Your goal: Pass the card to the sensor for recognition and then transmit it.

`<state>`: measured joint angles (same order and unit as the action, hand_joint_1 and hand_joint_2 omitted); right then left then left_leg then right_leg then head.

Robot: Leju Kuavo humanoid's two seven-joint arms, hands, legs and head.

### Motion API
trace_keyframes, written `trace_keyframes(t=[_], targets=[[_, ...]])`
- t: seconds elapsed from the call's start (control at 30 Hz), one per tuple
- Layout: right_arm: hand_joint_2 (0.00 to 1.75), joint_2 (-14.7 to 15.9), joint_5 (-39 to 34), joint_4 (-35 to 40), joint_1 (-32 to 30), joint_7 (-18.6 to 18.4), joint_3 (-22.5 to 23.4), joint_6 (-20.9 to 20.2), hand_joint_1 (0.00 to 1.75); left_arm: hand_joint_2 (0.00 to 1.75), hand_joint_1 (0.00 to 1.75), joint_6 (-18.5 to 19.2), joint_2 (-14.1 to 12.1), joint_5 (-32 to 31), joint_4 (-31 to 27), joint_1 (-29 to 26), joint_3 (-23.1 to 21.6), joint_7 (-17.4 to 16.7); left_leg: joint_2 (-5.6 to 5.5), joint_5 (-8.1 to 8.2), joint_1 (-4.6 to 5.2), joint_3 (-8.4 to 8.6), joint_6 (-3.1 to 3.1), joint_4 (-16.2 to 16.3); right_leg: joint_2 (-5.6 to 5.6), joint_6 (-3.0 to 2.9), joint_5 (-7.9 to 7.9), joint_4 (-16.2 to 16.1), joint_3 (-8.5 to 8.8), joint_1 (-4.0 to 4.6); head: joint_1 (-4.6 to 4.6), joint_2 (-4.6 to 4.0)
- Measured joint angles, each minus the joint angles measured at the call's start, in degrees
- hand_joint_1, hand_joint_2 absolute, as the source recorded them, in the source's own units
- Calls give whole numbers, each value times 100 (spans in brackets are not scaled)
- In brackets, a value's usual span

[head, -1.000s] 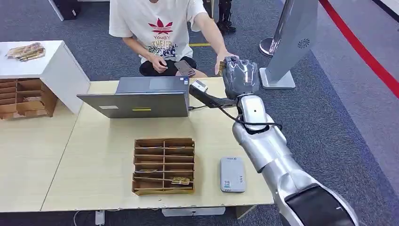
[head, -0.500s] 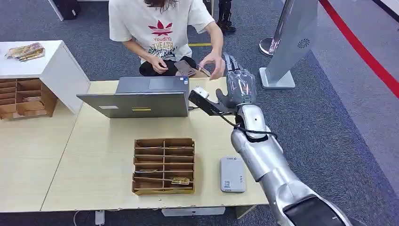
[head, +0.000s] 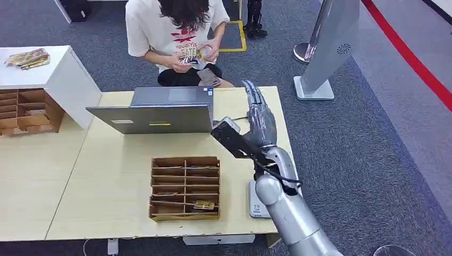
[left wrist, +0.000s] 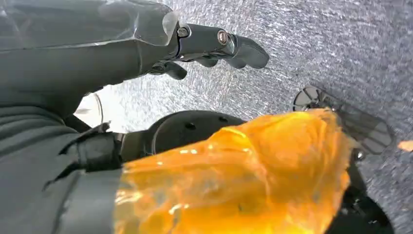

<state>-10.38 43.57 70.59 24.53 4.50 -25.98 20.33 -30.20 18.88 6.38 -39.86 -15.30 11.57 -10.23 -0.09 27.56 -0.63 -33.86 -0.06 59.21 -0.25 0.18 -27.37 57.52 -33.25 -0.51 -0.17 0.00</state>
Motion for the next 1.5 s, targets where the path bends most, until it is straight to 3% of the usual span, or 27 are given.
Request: trace_keyframes(t=[0.2,0.23,0.3,0.33,0.5,1.07,1.1,1.17,1.2,1.27,1.33,1.5], targets=[[175,63,-569,1084,-1030,267,-418,-31,0,0,0,-147,-48,304,-396,-220,-385,-20,0,6,1,-2,7,-1,-1,1,-7,-1,1,3,0,0],[175,96,-591,1251,-1168,280,-472,-28,9,0,0,-147,-48,307,-474,-257,-431,-41,1,7,1,-2,8,-1,-1,1,-7,-1,0,3,2,0],[175,151,-602,1480,-1404,280,-555,-22,45,0,0,-151,-48,322,-589,-318,-516,-64,2,7,2,-3,8,-1,0,1,-7,-2,1,2,2,0],[175,175,-595,1575,-1492,280,-591,-18,155,0,0,-156,-48,326,-639,-344,-551,-72,2,7,2,-2,9,-1,0,1,-7,-2,1,2,2,0],[175,260,-565,1867,-1770,300,-724,26,164,0,0,-162,-61,344,-840,-452,-711,-112,2,9,2,-2,12,0,0,2,-7,-2,2,2,0,0],[175,442,-676,2158,-2079,335,-864,-151,171,0,0,210,-111,-207,-1047,-534,-1144,-140,3,9,2,-3,12,-1,0,2,-7,-2,3,2,0,0],[175,448,-674,2161,-2085,341,-875,-190,143,0,0,299,-111,-332,-1060,-539,-1152,-166,3,9,3,-3,12,-1,0,2,-7,-2,3,1,0,0],[175,463,-672,2158,-2110,370,-905,-273,31,0,0,573,-109,-730,-1137,-566,-1250,-325,2,9,3,-3,12,-1,-1,2,-7,-2,4,1,2,0],[175,472,-672,2154,-2125,389,-923,-293,14,0,0,677,-109,-907,-1174,-593,-1286,-381,2,9,3,-3,12,-1,0,2,-7,-2,3,1,2,0],[175,489,-633,2134,-2140,409,-964,-339,12,0,0,836,-107,-1214,-1224,-653,-1351,-409,3,9,4,-3,12,-1,0,2,-7,-2,3,0,0,0],[175,503,-521,2110,-2143,394,-995,-345,30,0,0,928,-92,-1379,-1237,-666,-1351,-411,-1,9,4,-4,12,-1,-5,2,-8,-2,3,0,0,0],[175,511,17,1981,-2113,278,-1071,-155,31,0,0,1366,-105,-1901,-1248,-662,-1349,-324,-6,9,4,-5,12,-1,-6,2,-8,-2,3,0,0,0]])
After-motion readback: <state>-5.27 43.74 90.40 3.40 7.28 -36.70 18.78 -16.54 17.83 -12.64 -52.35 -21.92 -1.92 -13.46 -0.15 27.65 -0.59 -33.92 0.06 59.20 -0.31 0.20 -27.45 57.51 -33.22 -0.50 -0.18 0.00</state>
